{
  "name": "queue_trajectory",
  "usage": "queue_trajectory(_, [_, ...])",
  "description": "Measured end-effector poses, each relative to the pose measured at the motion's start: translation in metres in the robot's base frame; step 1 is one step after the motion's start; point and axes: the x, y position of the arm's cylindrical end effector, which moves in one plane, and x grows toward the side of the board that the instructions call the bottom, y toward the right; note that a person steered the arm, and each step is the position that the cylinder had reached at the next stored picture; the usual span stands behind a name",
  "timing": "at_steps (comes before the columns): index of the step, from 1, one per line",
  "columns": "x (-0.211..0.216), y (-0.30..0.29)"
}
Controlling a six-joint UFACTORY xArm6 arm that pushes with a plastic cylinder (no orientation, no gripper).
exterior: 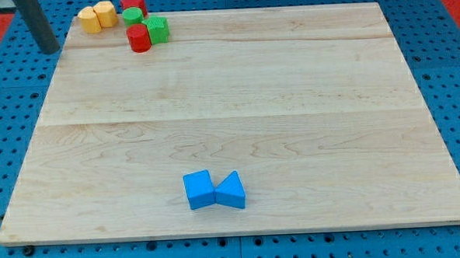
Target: Push the yellow heart closer to the red circle
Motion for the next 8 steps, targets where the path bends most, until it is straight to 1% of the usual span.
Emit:
queue_trajectory(2, [-0.073,0.001])
queue_trajectory(3, [-0.085,0.003])
queue_trajectory(4, [-0.085,0.008])
queue_trajectory(6, [-0.081,0.07])
queue_trajectory(7, [-0.06,0.084])
queue_trajectory(8, [-0.05,0.092])
